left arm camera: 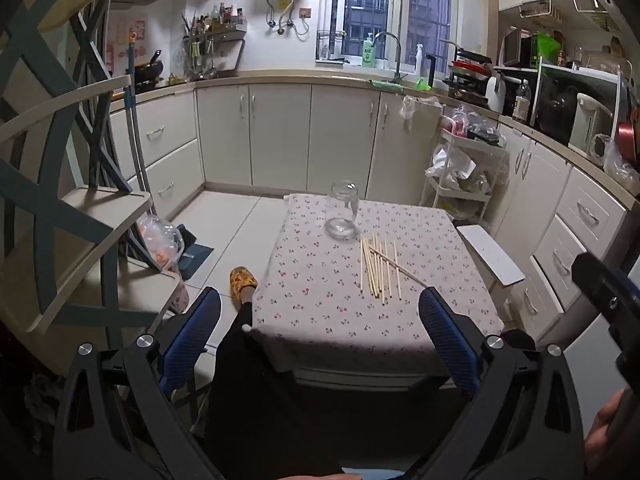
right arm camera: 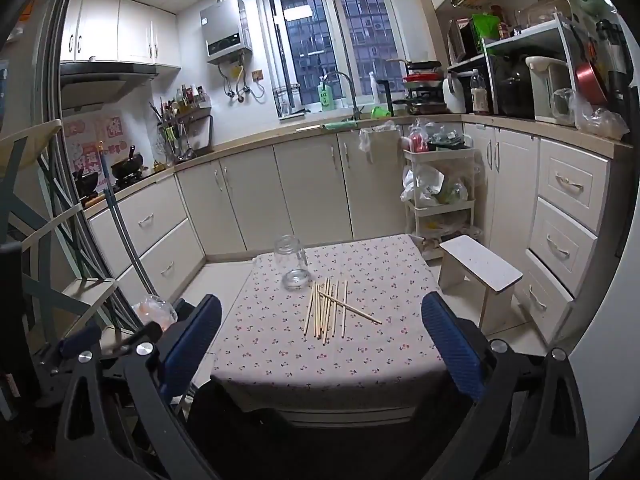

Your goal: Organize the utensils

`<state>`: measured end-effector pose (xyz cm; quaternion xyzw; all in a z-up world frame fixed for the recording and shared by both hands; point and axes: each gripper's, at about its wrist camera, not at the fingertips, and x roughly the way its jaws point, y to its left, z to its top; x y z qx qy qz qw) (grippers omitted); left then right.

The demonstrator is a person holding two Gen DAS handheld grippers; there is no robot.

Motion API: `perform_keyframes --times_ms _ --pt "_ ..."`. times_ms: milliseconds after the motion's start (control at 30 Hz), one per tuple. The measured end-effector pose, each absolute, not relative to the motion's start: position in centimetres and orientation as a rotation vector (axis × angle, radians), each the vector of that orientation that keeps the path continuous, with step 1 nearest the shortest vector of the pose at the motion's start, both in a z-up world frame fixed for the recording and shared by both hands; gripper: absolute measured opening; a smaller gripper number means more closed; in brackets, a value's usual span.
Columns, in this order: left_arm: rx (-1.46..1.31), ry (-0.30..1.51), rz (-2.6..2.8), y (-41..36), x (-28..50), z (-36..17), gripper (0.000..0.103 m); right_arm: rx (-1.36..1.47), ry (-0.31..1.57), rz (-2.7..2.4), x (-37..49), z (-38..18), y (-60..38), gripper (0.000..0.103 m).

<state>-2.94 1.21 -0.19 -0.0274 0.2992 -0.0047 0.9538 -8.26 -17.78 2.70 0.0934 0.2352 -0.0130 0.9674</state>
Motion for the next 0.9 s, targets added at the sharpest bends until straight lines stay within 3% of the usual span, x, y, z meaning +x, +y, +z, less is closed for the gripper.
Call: perform_keyframes --times_ms 900 --pt "-0.065 0.488 -0.018 1.6 -6.3 2.7 0.095 0.17 0.372 -0.017 -11.2 4.9 -17.9 0.096"
